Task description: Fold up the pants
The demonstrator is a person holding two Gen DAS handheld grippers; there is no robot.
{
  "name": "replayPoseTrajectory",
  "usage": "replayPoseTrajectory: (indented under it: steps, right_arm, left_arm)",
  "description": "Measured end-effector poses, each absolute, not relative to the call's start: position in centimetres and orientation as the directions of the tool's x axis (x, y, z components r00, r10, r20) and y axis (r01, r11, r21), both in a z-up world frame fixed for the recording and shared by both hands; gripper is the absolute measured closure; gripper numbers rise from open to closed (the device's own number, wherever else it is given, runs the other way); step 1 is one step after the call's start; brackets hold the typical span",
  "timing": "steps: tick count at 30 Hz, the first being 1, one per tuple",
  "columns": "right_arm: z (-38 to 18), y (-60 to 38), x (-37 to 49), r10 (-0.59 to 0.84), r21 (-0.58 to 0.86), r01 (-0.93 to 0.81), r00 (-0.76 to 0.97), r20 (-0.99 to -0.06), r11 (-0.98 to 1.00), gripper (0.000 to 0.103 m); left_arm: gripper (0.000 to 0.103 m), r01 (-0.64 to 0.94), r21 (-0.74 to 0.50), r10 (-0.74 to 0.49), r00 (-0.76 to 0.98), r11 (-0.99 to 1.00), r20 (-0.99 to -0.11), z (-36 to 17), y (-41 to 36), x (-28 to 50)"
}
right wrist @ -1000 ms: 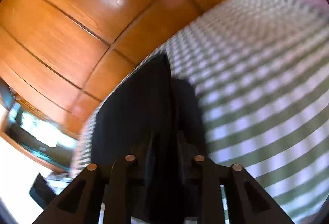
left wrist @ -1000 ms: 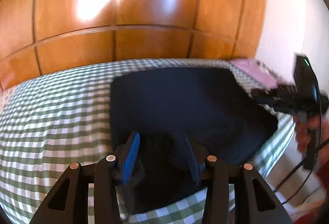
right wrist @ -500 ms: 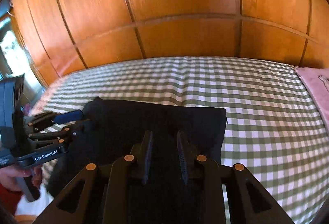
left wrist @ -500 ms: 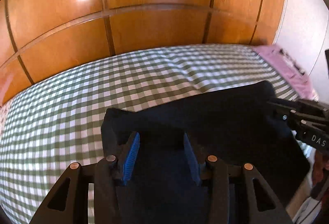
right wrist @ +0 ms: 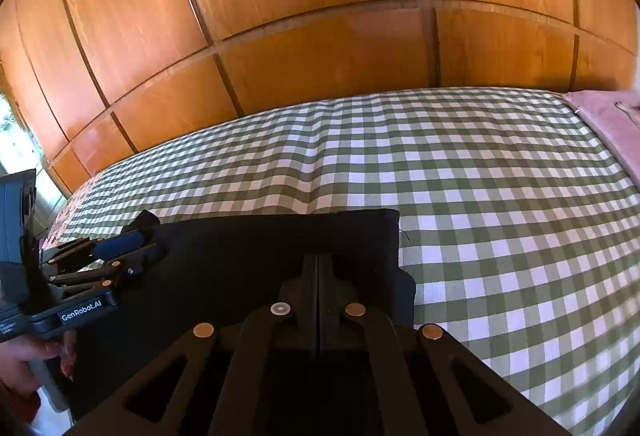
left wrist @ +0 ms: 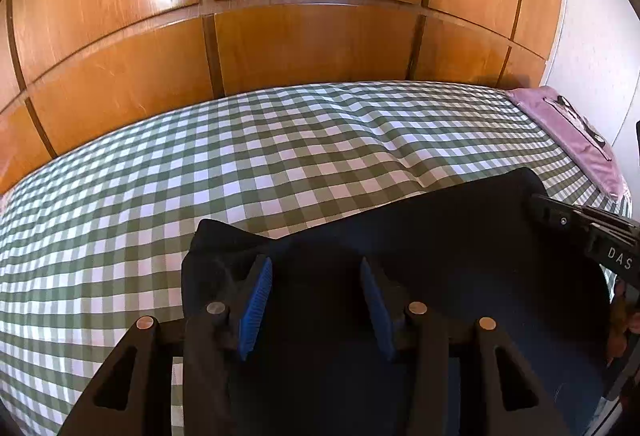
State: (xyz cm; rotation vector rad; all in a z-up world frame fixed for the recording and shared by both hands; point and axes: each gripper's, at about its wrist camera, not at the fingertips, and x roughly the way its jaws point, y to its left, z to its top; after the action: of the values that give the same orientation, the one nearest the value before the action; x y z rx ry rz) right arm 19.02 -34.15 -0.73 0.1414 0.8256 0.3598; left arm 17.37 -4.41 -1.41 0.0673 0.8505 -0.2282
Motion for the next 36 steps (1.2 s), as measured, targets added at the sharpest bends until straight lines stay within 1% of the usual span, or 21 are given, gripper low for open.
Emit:
replayPoseTrajectory:
  steps: [4,6,9,12,19,22,27,32,35,36]
  right_arm:
    - [0.7,-34.8,17.8,0.377,0.267,-0.268,0.625,-0.683,0.926,0.103]
    - [1.6,-34.8,16.5,0.377,0.256,-0.278,0.63,-0.679,0.926,0.099]
    - [2.4,-34.9,14.3,0.377,0.233,-0.301,0.636,-0.673,0.925,0.098]
    - [2.8,-35.0,12.1,0.388,0.237,-0.312,0.639,-0.664,0.92,0.098]
    - [2.1,-35.4,8.6,0.411,0.268,-0.316,0.616,-0.672,0.91,0.098]
    - [1.4,-35.8,8.1,0.412,0.278,-0.308,0.608,-0.678,0.91,0.098]
    - [0.8,-36.5,7.8,0.433,0.333,-0.278,0.608,-0.666,0.901,0.099]
    - [0.9,-35.8,7.1,0.404,0.276,-0.298,0.612,-0.679,0.914,0.099]
    - [1.1,-36.0,6.6,0.404,0.284,-0.288,0.608,-0.684,0.915,0.099]
    - [1.2,-36.2,6.4,0.406,0.294,-0.281,0.608,-0.683,0.914,0.099]
  left_arm:
    - [0.055,0.204,-0.005,-0.142,0.664,0.979,-0.734,-0.2,-4.3,15.7]
    - [0.055,0.191,-0.03,-0.152,0.665,0.981,-0.731,0.5,-4.0,14.4]
    - [0.056,0.179,-0.071,-0.174,0.667,0.981,-0.725,0.9,-3.6,12.6]
    - [0.056,0.165,-0.074,-0.168,0.68,0.983,-0.714,1.1,-3.6,10.5]
    - [0.056,0.166,-0.033,-0.14,0.691,0.986,-0.709,0.8,-4.2,7.1]
    - [0.056,0.169,-0.024,-0.136,0.695,0.985,-0.706,0.5,-4.3,6.2]
    - [0.055,0.177,0.014,-0.118,0.707,0.984,-0.697,-0.4,-4.4,4.8]
    - [0.055,0.189,0.009,-0.133,0.723,0.982,-0.678,-0.8,-3.9,2.8]
    - [0.052,0.209,-0.002,-0.16,0.74,0.978,-0.653,-0.8,-3.2,0.8]
    - [0.05,0.216,-0.006,-0.168,0.74,0.976,-0.652,-0.9,-2.9,0.1]
